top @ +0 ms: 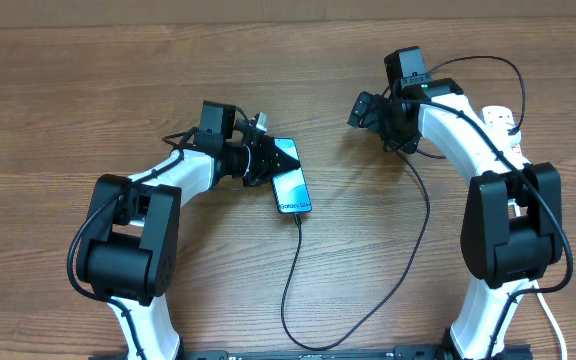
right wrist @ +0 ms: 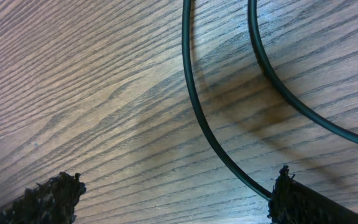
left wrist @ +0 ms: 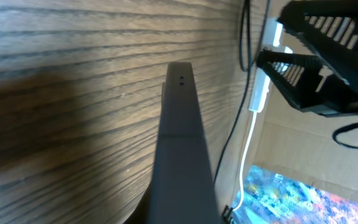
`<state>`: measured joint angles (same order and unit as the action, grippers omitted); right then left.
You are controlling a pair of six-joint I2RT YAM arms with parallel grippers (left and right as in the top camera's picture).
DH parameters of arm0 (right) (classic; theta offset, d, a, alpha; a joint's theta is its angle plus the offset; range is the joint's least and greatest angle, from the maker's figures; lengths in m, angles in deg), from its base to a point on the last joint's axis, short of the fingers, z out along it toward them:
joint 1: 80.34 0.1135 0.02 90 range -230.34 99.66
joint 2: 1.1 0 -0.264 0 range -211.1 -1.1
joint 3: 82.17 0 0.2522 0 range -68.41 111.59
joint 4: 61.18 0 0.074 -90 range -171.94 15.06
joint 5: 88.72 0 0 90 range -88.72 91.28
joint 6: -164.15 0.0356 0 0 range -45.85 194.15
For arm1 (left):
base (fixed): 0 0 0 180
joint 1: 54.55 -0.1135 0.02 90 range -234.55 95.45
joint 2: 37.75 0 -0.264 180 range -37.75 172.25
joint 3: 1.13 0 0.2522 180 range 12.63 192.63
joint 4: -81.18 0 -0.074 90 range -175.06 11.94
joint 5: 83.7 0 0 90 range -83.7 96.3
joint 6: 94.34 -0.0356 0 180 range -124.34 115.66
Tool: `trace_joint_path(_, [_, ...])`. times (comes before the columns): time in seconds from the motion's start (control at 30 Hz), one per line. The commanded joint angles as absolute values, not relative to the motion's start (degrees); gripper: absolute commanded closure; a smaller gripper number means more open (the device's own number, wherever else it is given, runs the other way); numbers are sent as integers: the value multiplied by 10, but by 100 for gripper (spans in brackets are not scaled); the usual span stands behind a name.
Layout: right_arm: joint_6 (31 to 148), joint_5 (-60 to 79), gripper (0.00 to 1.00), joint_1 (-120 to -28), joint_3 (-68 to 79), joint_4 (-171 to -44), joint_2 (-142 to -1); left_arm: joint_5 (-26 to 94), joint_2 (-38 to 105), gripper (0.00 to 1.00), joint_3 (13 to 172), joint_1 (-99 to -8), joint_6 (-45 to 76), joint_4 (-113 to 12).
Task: Plug charger to phone and switch on socket
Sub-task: 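Lower the phone with the left gripper and lay it flat on the table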
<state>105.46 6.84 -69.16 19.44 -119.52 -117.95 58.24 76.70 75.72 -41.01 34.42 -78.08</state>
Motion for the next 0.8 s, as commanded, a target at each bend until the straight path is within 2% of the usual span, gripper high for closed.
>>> trace_joint_path(0.0, [1056, 65, 0, -695, 200, -1192, -1173, 577, 770, 96, 801, -404, 326, -746])
trace_joint_path(0.2, [1056, 65, 0, -695, 200, -1191, -1173, 504, 770, 96, 946, -401, 224, -529])
trace_joint_path(0.3, [1056, 65, 0, -695, 200, -1190, -1173, 492, 770, 96, 1004, -402, 209, -467])
trace_joint_path(0.5, [1056, 68, 0, -695, 200, -1190, -1173, 493, 773, 96, 1025, -400, 209, -430])
trace_joint_path(0.77, [1056, 75, 0, -695, 200, -1190, -1173, 524, 842, 96, 1025, -385, 177, -447])
